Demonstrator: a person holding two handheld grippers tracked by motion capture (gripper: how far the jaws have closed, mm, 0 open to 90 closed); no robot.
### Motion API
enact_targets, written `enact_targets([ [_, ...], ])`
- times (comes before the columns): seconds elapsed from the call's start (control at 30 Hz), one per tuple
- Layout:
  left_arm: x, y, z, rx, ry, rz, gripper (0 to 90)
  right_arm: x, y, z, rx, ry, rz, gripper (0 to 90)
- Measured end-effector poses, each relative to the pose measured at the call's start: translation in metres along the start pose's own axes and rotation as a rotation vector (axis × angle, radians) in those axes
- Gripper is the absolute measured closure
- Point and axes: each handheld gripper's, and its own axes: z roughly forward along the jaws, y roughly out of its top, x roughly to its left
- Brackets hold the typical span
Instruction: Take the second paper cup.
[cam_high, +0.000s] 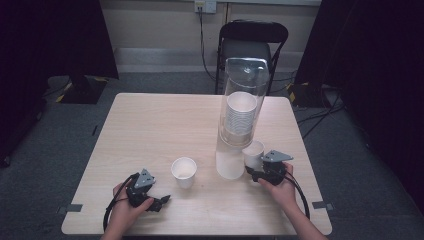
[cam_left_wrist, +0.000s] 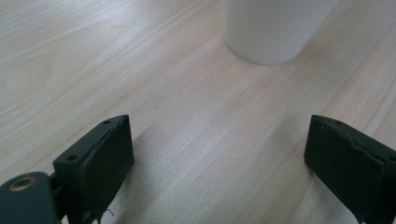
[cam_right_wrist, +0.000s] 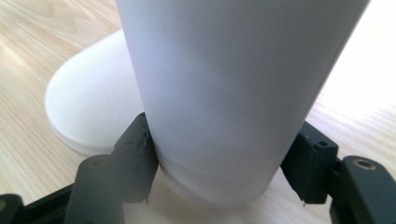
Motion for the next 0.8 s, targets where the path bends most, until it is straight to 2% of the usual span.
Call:
enact_targets([
  [0.1, 0.000, 0.000, 0.000, 0.000, 0.000, 0.000, 7.7, -0.006, -0.004, 0.000, 0.009, -0.018, 0.027, 35.2],
  [0.27, 0.000, 0.000, 0.000, 0.000, 0.000, 0.000, 7.7, -0.006, -0.004, 0.000, 0.010, -0.033, 0.016, 35.0],
  [0.4, 0.000, 0.000, 0.000, 0.000, 0.000, 0.000, 7.7, -0.008, -0.005, 0.002, 0.014, -0.042, 0.045, 34.9],
  [0.53, 0.000, 0.000, 0.000, 0.000, 0.000, -0.001, 7.7, -0.016, -0.005, 0.005, 0.015, -0.065, 0.067, 34.8],
  [0.67, 0.000, 0.000, 0.000, 0.001, 0.000, 0.000, 7.7, -0.022, -0.005, 0.009, 0.014, -0.079, 0.109, 34.6],
  [0.8, 0.000, 0.000, 0.000, 0.001, 0.000, 0.000, 7.7, -0.026, -0.004, 0.011, 0.016, -0.097, 0.120, 34.4],
])
